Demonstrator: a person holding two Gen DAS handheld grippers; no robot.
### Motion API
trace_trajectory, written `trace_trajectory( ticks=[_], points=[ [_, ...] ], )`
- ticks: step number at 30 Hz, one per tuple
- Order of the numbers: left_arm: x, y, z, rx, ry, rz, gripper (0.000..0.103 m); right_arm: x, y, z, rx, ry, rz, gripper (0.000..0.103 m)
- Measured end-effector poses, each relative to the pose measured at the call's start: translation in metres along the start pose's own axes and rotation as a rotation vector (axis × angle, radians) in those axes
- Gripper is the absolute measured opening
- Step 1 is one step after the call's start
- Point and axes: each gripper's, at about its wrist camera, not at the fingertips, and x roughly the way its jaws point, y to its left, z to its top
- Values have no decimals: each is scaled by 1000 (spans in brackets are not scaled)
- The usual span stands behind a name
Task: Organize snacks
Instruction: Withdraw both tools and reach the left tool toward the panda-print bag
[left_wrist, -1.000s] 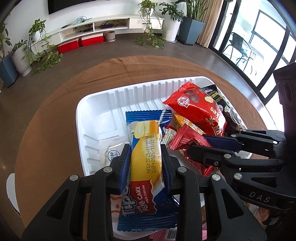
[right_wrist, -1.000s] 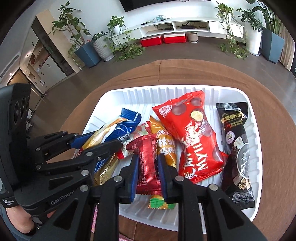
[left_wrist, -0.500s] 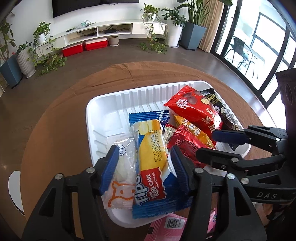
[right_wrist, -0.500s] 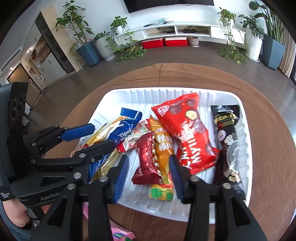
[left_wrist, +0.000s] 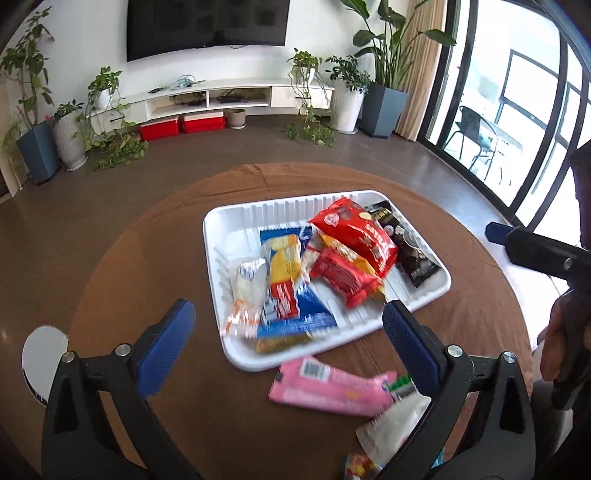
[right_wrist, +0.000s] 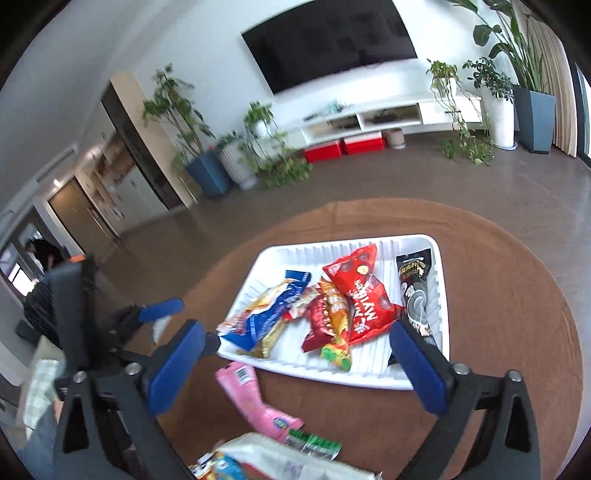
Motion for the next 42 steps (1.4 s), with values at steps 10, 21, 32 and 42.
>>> trace_trajectory(
  ticks=[10, 21, 32, 42],
  points=[
    [-55, -27, -85, -46, 4, 52, 103, -48, -14, -90, 133, 28, 28, 103],
    [-60, -59, -150, -159, 90, 31, 103, -64, -21, -173, 218, 57, -15, 103],
    [-23, -68, -123, -260, 133, 179, 103, -74, -13, -187, 199, 45, -5, 103],
    [-24, -50, -147, -261, 184, 203, 102, -76, -9, -189, 174, 48, -1, 103]
  ],
)
